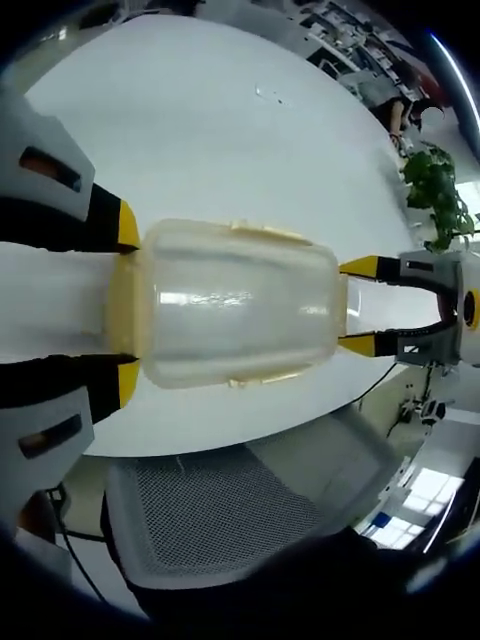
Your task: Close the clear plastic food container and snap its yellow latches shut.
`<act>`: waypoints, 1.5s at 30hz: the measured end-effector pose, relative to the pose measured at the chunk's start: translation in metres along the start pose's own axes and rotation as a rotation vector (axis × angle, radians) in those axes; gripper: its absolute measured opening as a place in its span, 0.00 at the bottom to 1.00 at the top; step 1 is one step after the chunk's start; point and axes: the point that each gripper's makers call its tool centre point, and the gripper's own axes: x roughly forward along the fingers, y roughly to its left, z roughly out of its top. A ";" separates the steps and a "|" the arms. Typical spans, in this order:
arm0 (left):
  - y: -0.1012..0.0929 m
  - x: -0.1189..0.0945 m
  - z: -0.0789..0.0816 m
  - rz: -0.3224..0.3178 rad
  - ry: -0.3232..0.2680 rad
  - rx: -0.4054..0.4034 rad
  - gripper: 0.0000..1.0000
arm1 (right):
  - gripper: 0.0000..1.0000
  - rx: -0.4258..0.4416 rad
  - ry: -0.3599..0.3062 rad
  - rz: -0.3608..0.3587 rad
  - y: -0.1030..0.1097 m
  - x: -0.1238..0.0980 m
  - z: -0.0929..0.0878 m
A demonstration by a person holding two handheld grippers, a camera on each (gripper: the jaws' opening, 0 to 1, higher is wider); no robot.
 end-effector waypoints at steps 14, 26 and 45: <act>-0.003 0.013 0.023 -0.009 0.009 0.009 0.39 | 0.39 0.009 -0.002 0.004 0.003 -0.006 -0.026; 0.002 0.025 0.043 -0.009 0.004 0.000 0.38 | 0.39 0.011 -0.007 0.004 -0.002 -0.014 -0.048; 0.004 0.043 0.084 -0.008 0.000 0.012 0.38 | 0.39 0.021 0.007 -0.015 -0.003 -0.033 -0.087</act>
